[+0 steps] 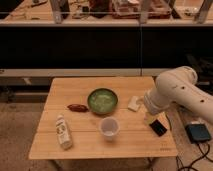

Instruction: Pick up the ceramic cup

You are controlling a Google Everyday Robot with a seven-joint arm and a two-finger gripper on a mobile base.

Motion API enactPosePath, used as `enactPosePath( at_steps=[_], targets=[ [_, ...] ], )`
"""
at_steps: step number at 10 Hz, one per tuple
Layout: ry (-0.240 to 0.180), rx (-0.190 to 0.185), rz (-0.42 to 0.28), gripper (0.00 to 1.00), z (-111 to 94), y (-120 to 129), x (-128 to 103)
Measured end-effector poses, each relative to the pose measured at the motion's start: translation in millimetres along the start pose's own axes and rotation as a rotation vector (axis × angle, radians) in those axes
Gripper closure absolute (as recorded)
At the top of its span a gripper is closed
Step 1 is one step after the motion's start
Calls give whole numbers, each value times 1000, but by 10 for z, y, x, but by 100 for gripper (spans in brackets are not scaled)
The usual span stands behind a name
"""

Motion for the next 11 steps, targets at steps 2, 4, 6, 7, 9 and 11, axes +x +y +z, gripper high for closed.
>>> enactPosePath(
  at_steps=[2,4,6,7,9,11],
  targets=[
    [-39,2,-43,35,15,20,-160],
    [-122,6,-162,35,57,85,-583],
    [-242,-3,-363,35,193,324,-1205],
    [-262,-8,-413,35,245,402,-1316],
    [-250,-28,-508,35,405,536,-1413],
    [-200,-47,-549,35,577,596,-1368]
  ],
)
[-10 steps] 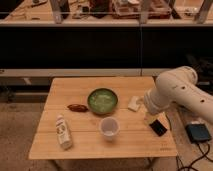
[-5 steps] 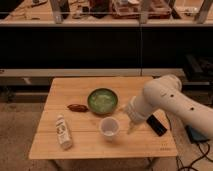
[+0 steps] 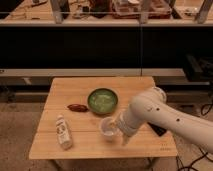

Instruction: Pick up the ceramic cup

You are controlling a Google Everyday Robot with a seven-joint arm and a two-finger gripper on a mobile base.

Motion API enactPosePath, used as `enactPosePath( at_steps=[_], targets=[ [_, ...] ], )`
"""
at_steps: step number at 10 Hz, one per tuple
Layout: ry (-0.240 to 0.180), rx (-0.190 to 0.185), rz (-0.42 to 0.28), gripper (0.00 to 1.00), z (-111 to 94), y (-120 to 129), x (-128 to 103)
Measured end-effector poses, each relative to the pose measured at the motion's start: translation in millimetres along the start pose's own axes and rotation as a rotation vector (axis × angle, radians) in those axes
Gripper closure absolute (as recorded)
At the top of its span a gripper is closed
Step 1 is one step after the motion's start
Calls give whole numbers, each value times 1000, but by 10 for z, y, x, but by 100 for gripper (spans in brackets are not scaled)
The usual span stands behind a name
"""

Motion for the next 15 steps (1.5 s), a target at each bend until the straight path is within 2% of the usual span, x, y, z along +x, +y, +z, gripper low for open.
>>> enactPosePath(
  at_steps=[1,4,7,10,11,12,14,15],
  targets=[
    [27,-13,-1,35,98,32,39],
    [64,-15,4,35,341,-51,54],
    [100,-26,32,35,577,-157,161],
    [115,-44,86,35,756,-186,325],
    [105,-48,109,38,813,-202,362],
    [94,-51,126,45,854,-214,377],
    [71,-52,152,62,902,-238,394],
    [55,-50,172,75,898,-268,401]
  ],
)
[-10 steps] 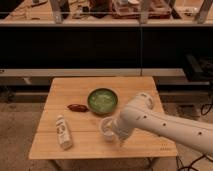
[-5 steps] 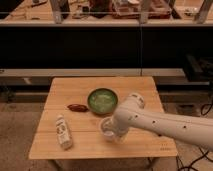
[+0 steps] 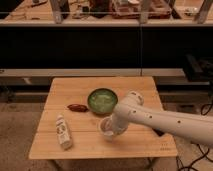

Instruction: Pick up the ceramic cup

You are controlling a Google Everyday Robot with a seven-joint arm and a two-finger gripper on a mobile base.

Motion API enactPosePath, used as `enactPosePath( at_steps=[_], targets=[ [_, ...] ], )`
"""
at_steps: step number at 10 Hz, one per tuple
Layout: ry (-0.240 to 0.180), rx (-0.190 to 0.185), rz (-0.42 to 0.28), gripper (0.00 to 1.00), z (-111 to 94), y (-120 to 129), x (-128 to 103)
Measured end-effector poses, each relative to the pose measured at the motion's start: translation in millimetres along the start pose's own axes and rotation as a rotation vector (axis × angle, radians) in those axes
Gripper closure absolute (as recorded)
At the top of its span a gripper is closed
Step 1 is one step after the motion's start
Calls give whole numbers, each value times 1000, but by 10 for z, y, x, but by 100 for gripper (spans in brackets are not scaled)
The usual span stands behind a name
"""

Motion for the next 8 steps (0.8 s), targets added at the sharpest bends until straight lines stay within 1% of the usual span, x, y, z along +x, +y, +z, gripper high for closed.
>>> enactPosePath(
  at_steps=[1,2,3,4,5,6,7,8],
  targets=[
    [-7,-1,11,83,-13,-14,7],
    [-10,3,37,93,-85,-53,32],
    [-25,24,75,100,-258,-124,53],
    [-40,45,85,100,-411,-190,39],
    [-59,90,82,100,-699,-298,5],
    [-76,143,65,100,-1053,-400,-47],
    [-91,181,46,100,-1329,-452,-88],
    [-105,200,21,100,-1535,-474,-142]
  ],
)
